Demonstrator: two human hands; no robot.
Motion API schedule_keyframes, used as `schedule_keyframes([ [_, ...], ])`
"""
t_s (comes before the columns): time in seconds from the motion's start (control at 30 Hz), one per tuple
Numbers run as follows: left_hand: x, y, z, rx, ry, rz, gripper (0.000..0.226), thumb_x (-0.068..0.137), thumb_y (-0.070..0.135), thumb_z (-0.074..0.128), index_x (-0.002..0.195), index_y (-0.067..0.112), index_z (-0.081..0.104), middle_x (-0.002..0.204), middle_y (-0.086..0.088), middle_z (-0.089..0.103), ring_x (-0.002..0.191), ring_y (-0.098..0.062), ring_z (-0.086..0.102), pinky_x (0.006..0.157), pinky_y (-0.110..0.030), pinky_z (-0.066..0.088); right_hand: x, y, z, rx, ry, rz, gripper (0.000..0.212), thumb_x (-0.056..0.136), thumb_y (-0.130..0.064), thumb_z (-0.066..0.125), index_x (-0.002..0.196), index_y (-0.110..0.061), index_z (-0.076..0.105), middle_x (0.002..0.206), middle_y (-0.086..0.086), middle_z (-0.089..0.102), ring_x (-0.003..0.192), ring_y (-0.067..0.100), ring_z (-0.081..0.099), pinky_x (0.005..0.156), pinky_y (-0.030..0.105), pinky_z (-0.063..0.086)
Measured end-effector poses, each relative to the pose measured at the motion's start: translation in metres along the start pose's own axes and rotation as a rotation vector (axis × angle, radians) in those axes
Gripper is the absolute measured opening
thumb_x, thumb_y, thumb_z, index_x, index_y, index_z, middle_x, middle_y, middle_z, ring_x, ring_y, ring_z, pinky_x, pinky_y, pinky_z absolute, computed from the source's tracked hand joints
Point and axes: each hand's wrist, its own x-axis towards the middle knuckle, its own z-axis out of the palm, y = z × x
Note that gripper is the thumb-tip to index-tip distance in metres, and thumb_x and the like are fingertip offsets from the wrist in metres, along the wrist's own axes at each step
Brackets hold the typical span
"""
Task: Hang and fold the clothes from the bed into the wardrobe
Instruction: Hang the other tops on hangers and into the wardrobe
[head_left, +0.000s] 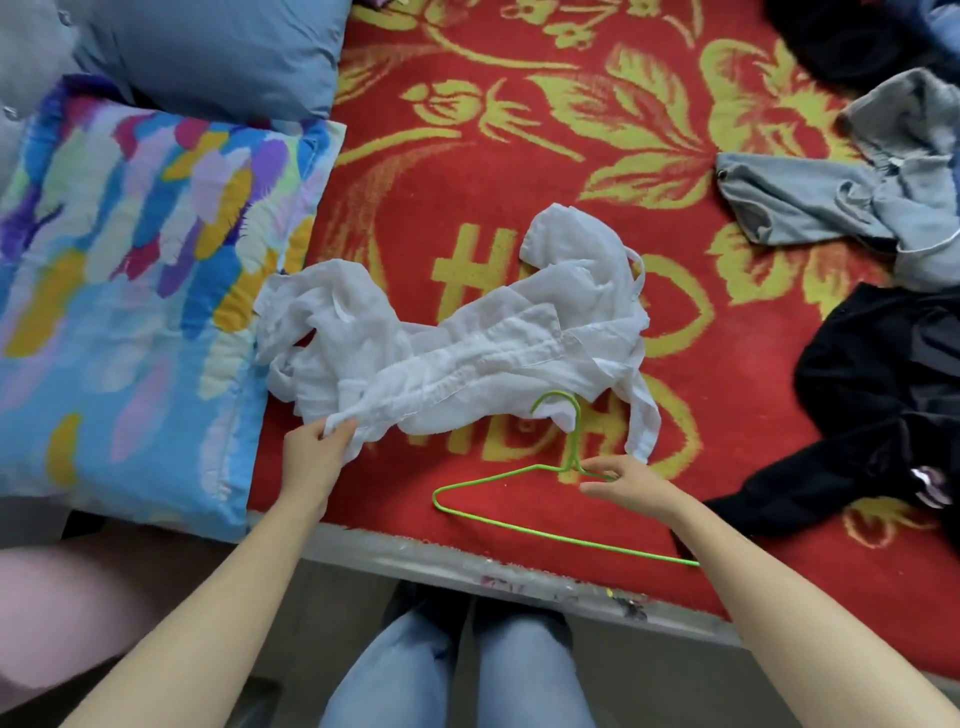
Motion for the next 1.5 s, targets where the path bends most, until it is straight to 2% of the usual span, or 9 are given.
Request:
schedule_keyframes([
  [0.1, -0.004, 0.028, -0.006, -0.011, -0.022, 0.099, 0.044, 0.089, 0.012, 0.061, 0.054, 0.013, 0.035, 0.057, -0.002, 0.028, 0.057, -0.015, 0.026, 0.053, -0.029, 0.021, -0.045, -0.032, -0.031, -0.246, 0.096, -0.053, 0.014, 0.095, -0.042, 0.048, 0.093, -0.041, 0.062, 0.059, -0.023, 0.052, 0.068, 0.001, 0.048, 0.057, 0.019, 0.032],
  [0.27, -0.011, 0.085, -0.026, -0.059, -0.049, 0.287, 0.042, 0.091, 0.013, 0.058, 0.052, 0.011, 0.041, 0.045, 0.004, 0.036, 0.048, -0.008, 0.035, 0.046, -0.022, 0.029, -0.084, -0.075, -0.057, -0.112, 0.346, -0.21, 0.03, 0.097, -0.028, 0.048, 0.091, -0.009, 0.069, 0.073, 0.003, 0.061, 0.067, 0.014, 0.046, 0.062, 0.03, 0.034],
  [0.5, -0.038, 0.171, -0.054, -0.244, -0.044, 0.533, 0.012, 0.091, 0.005, 0.057, 0.089, 0.003, 0.069, 0.053, 0.012, 0.054, 0.048, 0.006, 0.049, 0.05, -0.005, 0.037, -0.127, -0.148, -0.071, 0.068, 0.569, -0.443, 0.03, 0.094, -0.022, 0.054, 0.067, -0.032, 0.063, 0.052, -0.01, 0.052, 0.055, 0.014, 0.042, 0.06, 0.031, 0.032],
  [0.67, -0.084, 0.206, -0.056, -0.218, -0.198, 0.746, 0.031, 0.091, 0.01, 0.06, 0.06, 0.006, 0.063, 0.045, 0.016, 0.041, 0.047, 0.001, 0.039, 0.053, -0.014, 0.034, -0.155, -0.194, -0.063, 0.351, 0.688, -0.586, 0.025, 0.095, -0.009, 0.051, 0.073, -0.012, 0.064, 0.034, -0.014, 0.041, 0.035, 0.005, 0.034, 0.042, 0.013, 0.024],
  [0.73, -0.098, 0.217, -0.055, -0.084, -0.203, 0.915, 0.026, 0.091, 0.017, 0.06, 0.07, 0.006, 0.069, 0.053, 0.012, 0.045, 0.054, -0.002, 0.043, 0.057, -0.022, 0.036, -0.164, -0.209, -0.063, 0.469, 0.67, -0.625, 0.029, 0.096, -0.011, 0.05, 0.069, -0.013, 0.063, 0.033, -0.013, 0.034, 0.034, 0.004, 0.029, 0.041, 0.011, 0.023],
  [0.97, -0.094, 0.272, -0.111, 0.615, 0.549, 1.601, 0.048, 0.078, 0.054, 0.048, 0.098, 0.015, 0.067, 0.108, -0.018, 0.059, 0.103, -0.029, 0.042, 0.074, -0.042, 0.043, -0.206, -0.242, -0.093, 0.635, 0.664, -0.818, 0.032, 0.097, -0.01, 0.045, 0.07, -0.012, 0.062, 0.037, -0.011, 0.027, 0.033, 0.001, 0.021, 0.035, 0.013, 0.021],
  [1.23, -0.115, 0.357, -0.162, 0.713, 0.297, 1.66, 0.067, 0.084, 0.052, 0.027, 0.125, 0.011, 0.059, 0.111, -0.012, 0.066, 0.104, -0.034, 0.06, 0.095, -0.054, 0.034, -0.258, -0.28, -0.123, 0.58, 0.771, -0.973, 0.031, 0.097, -0.014, 0.047, 0.07, -0.012, 0.063, 0.038, -0.01, 0.029, 0.035, 0.003, 0.02, 0.037, 0.015, 0.017],
  [1.37, -0.121, 0.382, -0.185, 0.541, 0.241, 1.9, 0.038, 0.09, 0.027, 0.042, 0.099, 0.004, 0.072, 0.074, -0.014, 0.067, 0.063, -0.032, 0.064, 0.061, -0.046, 0.054, -0.271, -0.288, -0.133, 0.607, 0.775, -1.016, 0.029, 0.097, -0.014, 0.047, 0.073, -0.01, 0.064, 0.038, -0.01, 0.029, 0.035, 0.004, 0.02, 0.036, 0.014, 0.019],
  [1.5, -0.13, 0.4, -0.201, 0.437, 0.241, 1.942, 0.024, 0.085, 0.013, 0.058, 0.098, -0.001, 0.072, 0.077, -0.014, 0.07, 0.067, -0.028, 0.065, 0.067, -0.034, 0.055, -0.281, -0.295, -0.146, 0.443, 0.793, -0.997, 0.024, 0.099, -0.016, 0.043, 0.087, -0.016, 0.065, 0.056, -0.01, 0.052, 0.048, 0.004, 0.044, 0.051, 0.014, 0.035],
])
